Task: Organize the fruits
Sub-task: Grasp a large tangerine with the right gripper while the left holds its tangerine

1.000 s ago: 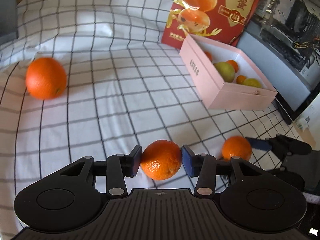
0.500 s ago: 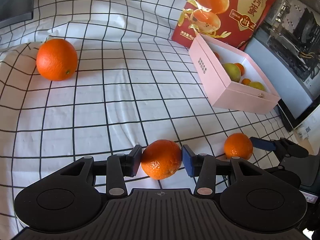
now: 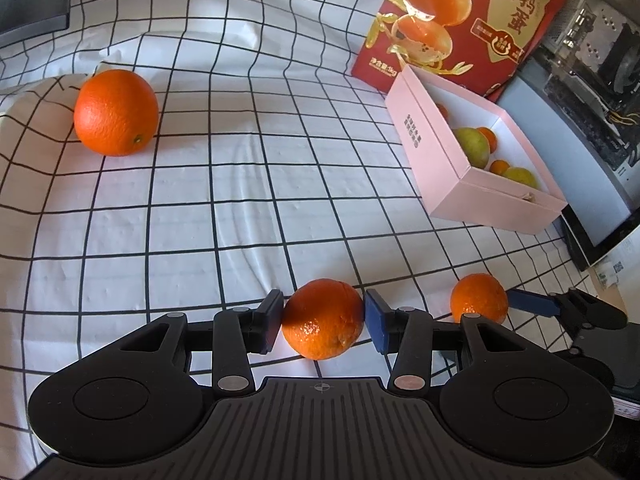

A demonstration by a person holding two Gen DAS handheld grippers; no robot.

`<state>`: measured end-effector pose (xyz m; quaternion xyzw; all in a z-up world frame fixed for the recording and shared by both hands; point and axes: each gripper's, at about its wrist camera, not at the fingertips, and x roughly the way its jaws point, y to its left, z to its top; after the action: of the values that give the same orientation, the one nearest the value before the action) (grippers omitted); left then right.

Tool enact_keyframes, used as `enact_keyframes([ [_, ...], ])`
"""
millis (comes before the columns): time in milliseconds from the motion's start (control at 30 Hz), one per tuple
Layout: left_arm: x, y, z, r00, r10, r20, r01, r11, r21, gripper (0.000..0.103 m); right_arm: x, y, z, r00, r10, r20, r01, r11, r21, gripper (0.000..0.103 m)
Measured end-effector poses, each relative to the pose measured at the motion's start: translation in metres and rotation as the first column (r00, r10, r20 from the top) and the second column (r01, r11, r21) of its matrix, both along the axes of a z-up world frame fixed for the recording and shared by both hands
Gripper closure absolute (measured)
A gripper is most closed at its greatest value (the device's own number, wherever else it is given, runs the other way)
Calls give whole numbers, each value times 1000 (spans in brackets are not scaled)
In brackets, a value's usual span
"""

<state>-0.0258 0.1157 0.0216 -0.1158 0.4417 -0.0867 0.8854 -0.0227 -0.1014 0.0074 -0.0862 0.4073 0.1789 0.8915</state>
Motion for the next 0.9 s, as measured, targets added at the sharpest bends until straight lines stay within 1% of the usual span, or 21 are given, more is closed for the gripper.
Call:
enact_keyframes([
  [200, 0, -6, 1, 1000, -1, -4, 1, 999, 33, 54, -7, -23, 4, 998, -66, -25, 66, 998, -4, 8],
  [333, 1, -9, 1, 1000, -8, -8, 8, 999, 52, 54, -15, -39, 5, 994, -112, -13, 112, 993, -20, 9],
  [467, 1, -10, 2, 1000, -13, -7, 14, 998, 65, 54, -20, -41, 10, 995, -95, -25, 95, 995, 14, 9],
  [567, 0, -10, 2, 1000, -17, -7, 17, 998, 66, 54, -24, -33, 18, 998, -56, -8, 56, 997, 45, 9],
  [667, 0, -7, 1, 1000, -23, -8, 24, 998, 62, 54, -23, -21, 22, 999, -38, 15, 37, 998, 45, 9],
  [767, -2, -6, 1, 999, -35, -11, 35, 998, 56, 54, -17, -15, 22, 999, -39, 17, 38, 999, 36, 9],
  [900, -7, -10, -1, 998, -63, -14, 64, 994, 84, 52, -12, -14, 22, 999, -50, 16, 49, 998, 31, 9],
])
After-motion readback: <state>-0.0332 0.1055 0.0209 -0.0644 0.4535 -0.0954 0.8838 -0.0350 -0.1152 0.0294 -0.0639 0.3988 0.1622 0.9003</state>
